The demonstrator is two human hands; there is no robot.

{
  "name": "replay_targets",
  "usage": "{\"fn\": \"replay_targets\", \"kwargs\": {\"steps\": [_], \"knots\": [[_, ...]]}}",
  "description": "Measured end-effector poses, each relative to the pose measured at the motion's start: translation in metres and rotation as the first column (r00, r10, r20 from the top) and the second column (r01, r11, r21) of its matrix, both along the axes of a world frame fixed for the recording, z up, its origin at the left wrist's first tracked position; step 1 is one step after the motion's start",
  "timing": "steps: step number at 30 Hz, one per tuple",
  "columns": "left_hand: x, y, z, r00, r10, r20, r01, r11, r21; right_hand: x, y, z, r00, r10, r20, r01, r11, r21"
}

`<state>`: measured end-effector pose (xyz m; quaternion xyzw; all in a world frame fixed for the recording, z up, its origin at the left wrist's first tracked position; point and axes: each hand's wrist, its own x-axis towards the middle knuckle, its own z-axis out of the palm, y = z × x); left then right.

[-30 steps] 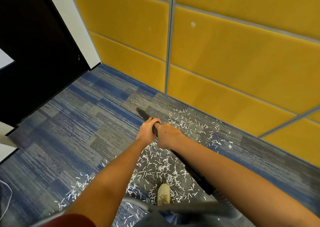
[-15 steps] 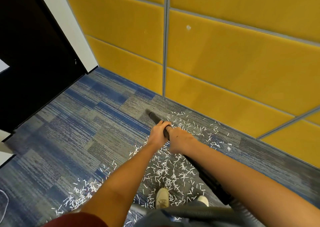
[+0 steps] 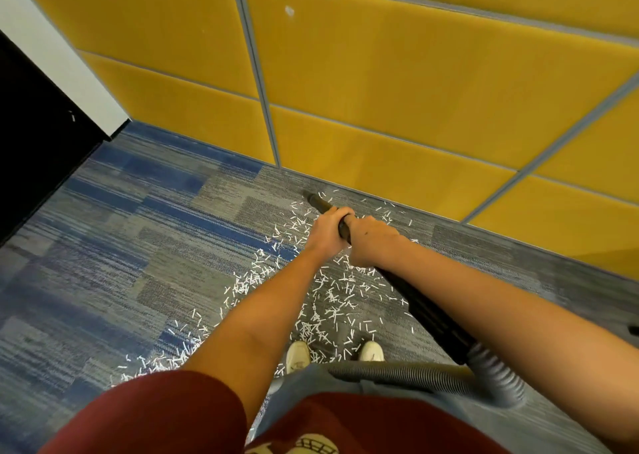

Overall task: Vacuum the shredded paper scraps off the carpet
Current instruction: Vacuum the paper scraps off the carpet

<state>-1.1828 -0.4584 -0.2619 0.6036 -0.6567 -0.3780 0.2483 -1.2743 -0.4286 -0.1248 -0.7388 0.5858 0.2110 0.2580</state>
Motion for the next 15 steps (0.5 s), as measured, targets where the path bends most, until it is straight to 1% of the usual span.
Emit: {"fn": "replay_targets", "kwargs": {"steps": [3, 6, 10, 15], "knots": [[-0.026, -0.003, 0.005, 0.999, -0.034, 0.02, 0.034, 0.999, -0.012, -0.026, -0.001, 0.003, 1.0, -0.029, -0.007, 0.029, 1.0, -0.008], [-0.051, -0.005, 0.013, 0.999, -0.053, 0.006, 0.053, 0.998, -0.02, -0.048, -0.002, 0.006, 0.998, -0.051, -0.037, 0.05, 0.999, -0.021], [-0.076, -0.008, 0.015, 0.996, -0.083, -0.014, 0.083, 0.996, 0.012, -0.068, -0.002, 0.007, 0.996, -0.068, -0.055, 0.067, 0.998, -0.011], [-0.087, -0.011, 0.01, 0.994, -0.082, -0.067, 0.086, 0.995, 0.056, -0.081, -0.002, 0.003, 0.995, -0.093, -0.03, 0.093, 0.996, -0.013]]}}
